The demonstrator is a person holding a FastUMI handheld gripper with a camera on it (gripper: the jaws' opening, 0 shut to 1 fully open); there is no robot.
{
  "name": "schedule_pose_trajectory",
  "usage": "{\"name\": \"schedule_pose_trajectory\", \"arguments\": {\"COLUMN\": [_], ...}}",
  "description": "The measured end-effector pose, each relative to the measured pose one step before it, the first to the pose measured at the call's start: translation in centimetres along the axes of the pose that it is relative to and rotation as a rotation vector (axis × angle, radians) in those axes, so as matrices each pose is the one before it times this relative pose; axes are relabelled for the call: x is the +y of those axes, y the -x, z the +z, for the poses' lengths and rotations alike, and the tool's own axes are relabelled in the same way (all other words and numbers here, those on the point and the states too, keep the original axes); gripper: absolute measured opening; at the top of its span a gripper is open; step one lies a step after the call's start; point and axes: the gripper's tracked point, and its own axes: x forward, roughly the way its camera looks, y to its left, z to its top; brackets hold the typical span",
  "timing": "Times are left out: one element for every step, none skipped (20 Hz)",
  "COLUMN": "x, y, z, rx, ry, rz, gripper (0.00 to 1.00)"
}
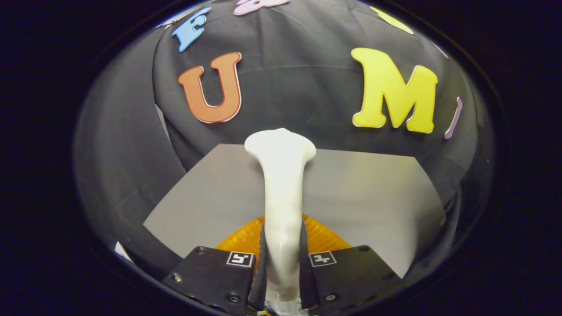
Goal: Iron the clothes twice with a garment steamer, once on the left side and once on the right side.
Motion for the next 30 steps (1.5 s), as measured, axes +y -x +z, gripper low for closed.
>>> {"name": "schedule_pose_trajectory", "arguments": {"x": [-0.048, 0.039, 0.033, -0.082, -0.243, -0.204, -0.26, -0.221, -0.116, -0.523, -0.374, -0.33, -0.599, -0.609, -0.797, -0.694, -0.94, -0.954, -1.062, -1.112, -1.287, -1.162, -1.547, -1.416, -1.571, -1.593, -1.499, -1.231, -1.62, -1.317], "y": [1.126, 1.144, 1.357, 1.347, 1.718, 1.623, 1.614, 1.784, 1.611, 2.293, 1.837, 2.094, 2.316, 2.079, 2.088, 1.802, 2.026, 1.532, 1.875, 1.657, 1.476, 1.07, 1.081, 0.964, 0.804, 0.668, 0.543, 0.341, 0.34, 0.126], "z": [0.342, 0.316, 0.483, 0.521, 0.632, 0.466, 0.492, 0.342, 0.506, 0.343, 0.273, 0.306, 0.262, 0.273, 0.202, 0.309, 0.381, 0.298, 0.25, 0.303, 0.335, 0.366, 0.224, 0.398, 0.294, 0.397, 0.285, 0.423, 0.512, 0.575], "rx": [-0.02708, -0.024, -0.02742, -0.0311, -0.03527, -0.02516, -0.02548, -0.02376, -0.02102, -0.02426, -0.01916, -0.01889, -0.02343, -0.0227, -0.02014, -0.01774, -0.01741, -0.01306, -0.01326, -0.01175, -0.01369, -0.01096, -0.00945, -0.00864, -0.00818, -0.00739, -0.00473, -0.0075, -0.00875, -0.00941], "ry": [-0.00481, -0.00573, -0.00387, -0.00145, 0.00153, -0.00136, -0.01083, -0.00934, -0.01038, -0.00888, -0.008, -0.01199, -0.01075, -0.00805, -0.01055, -0.00779, -0.00607, -0.00112, -0.00409, 0.00245, -0.00022, 0.00018, 0.00149, -0.00195, 0.00243, -0.00025, -0.00264, -0.00633, 0.00021, -0.00036], "rz": [0.01153, 0.01769, 0.01514, 0.01363, 0.00989, 0.00703, 0.00625, 0.0135, 0.00961, 0.00455, 0.00472, 0.00379, 0.00047, -0.00602, -0.00717, -0.00681, -0.01101, -0.01074, -0.01337, -0.01458, -0.01966, -0.01803, -0.02224, -0.02165, -0.02448, -0.02585, -0.02201, -0.01569, -0.02128, -0.01775], "gripper": [0.33, 0.33, 0.33, 0.33, 0.33, 0.33, 0.33, 0.33, 0.33, 0.33, 0.33, 0.33, 0.33, 0.33, 0.33, 0.33, 0.33, 0.33, 0.33, 0.33, 0.33, 0.33, 0.33, 0.33, 0.33, 0.32, 0.32, 0.32, 0.32, 0.32]}}
